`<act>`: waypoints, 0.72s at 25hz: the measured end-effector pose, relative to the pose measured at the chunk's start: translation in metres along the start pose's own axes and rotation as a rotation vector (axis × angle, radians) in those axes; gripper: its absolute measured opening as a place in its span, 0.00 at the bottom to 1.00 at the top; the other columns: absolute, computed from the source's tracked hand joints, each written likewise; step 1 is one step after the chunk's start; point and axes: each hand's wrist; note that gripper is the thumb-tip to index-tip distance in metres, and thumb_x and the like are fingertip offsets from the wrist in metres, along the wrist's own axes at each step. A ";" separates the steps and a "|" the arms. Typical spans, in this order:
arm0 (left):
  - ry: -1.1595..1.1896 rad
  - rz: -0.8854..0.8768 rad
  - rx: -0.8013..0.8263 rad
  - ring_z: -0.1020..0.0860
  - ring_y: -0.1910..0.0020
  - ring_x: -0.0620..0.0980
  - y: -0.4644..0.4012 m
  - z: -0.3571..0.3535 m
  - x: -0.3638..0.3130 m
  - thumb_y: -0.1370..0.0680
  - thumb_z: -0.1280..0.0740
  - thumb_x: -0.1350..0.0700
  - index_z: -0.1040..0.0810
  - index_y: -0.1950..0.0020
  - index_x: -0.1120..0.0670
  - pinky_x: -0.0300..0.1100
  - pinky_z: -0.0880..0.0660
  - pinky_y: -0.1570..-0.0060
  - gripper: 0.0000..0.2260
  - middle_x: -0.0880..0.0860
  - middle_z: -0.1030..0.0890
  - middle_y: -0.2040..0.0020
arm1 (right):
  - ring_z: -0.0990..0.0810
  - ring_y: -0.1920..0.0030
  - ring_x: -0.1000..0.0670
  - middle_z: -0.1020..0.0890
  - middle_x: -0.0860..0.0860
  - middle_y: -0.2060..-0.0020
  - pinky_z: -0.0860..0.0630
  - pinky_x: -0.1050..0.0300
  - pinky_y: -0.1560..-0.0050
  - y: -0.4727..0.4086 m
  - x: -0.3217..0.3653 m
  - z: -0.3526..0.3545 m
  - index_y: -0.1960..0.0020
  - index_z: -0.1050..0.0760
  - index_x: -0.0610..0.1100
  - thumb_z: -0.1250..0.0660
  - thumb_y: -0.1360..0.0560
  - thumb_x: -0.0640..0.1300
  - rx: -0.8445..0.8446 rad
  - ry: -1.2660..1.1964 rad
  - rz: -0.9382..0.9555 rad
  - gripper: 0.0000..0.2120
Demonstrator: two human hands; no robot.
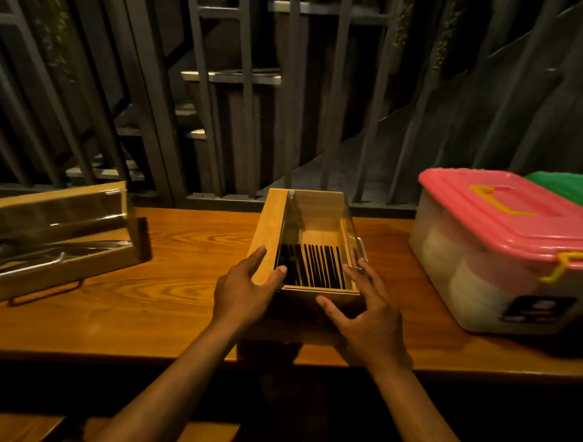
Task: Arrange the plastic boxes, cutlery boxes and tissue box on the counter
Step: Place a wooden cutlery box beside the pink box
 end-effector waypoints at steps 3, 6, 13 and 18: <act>0.010 -0.005 0.018 0.29 0.31 0.53 0.012 -0.044 -0.029 0.28 0.32 0.36 0.31 0.28 0.42 0.50 0.28 0.38 0.29 0.48 0.26 0.30 | 0.32 0.30 0.56 0.31 0.55 0.29 0.35 0.66 0.37 -0.006 -0.039 0.038 0.33 0.27 0.55 0.34 0.36 0.69 -0.020 -0.009 -0.006 0.35; 0.005 -0.015 0.003 0.29 0.31 0.53 0.027 -0.084 -0.062 0.27 0.32 0.37 0.30 0.28 0.43 0.48 0.28 0.38 0.28 0.48 0.26 0.30 | 0.32 0.30 0.56 0.29 0.55 0.30 0.32 0.62 0.33 -0.017 -0.080 0.075 0.34 0.26 0.53 0.30 0.35 0.65 -0.039 -0.006 0.028 0.32; -0.075 0.026 -0.090 0.28 0.32 0.55 0.043 -0.121 -0.093 0.26 0.33 0.38 0.30 0.28 0.45 0.48 0.28 0.40 0.28 0.51 0.25 0.30 | 0.36 0.27 0.58 0.32 0.58 0.28 0.31 0.49 0.30 -0.040 -0.129 0.102 0.31 0.29 0.57 0.32 0.33 0.68 0.060 0.006 0.090 0.33; -0.067 0.001 -0.052 0.28 0.32 0.54 0.040 -0.124 -0.090 0.26 0.33 0.38 0.30 0.28 0.45 0.50 0.26 0.39 0.28 0.51 0.25 0.30 | 0.35 0.27 0.55 0.31 0.56 0.28 0.30 0.45 0.31 -0.040 -0.136 0.101 0.31 0.29 0.56 0.35 0.34 0.72 0.041 -0.032 0.092 0.35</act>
Point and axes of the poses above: each hand's wrist, its own y-axis away from the middle knuckle, its own z-axis out of the back of the hand, x = y × z
